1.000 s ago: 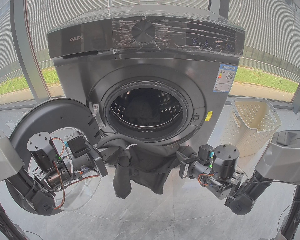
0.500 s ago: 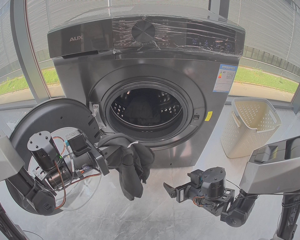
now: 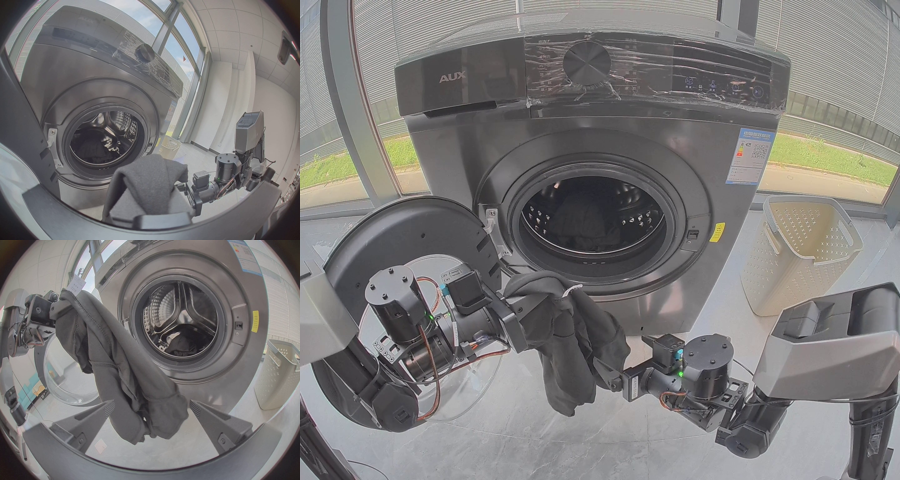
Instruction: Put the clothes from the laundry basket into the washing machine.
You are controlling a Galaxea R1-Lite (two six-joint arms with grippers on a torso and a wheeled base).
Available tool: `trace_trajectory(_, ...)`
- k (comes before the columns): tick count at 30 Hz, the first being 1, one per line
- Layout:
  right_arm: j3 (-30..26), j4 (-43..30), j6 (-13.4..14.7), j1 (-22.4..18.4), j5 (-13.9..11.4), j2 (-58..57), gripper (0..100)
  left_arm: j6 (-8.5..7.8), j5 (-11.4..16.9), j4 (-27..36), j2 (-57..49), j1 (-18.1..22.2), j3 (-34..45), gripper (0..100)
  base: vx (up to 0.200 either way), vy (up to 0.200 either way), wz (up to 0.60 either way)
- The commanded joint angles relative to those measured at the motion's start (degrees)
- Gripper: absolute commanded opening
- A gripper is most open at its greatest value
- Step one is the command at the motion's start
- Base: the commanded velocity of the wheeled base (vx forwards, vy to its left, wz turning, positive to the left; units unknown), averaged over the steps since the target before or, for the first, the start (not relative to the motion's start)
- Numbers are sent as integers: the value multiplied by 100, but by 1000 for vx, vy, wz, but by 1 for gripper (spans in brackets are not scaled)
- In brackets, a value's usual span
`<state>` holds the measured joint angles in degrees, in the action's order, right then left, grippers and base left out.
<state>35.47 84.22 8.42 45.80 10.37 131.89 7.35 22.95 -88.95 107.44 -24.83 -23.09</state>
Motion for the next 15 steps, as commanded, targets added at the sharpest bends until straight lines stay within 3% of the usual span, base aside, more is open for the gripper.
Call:
trace_trajectory(1, 285, -3, -51, -54, 8, 232, 100, 3, -2, -25, 14, -4, 6, 0, 0, 0, 0)
trace_trajectory(15, 1120, -82, -218, -238, 70, 698, 100, 21, -2, -25, 5, -57, -3, 0, 0, 0, 0)
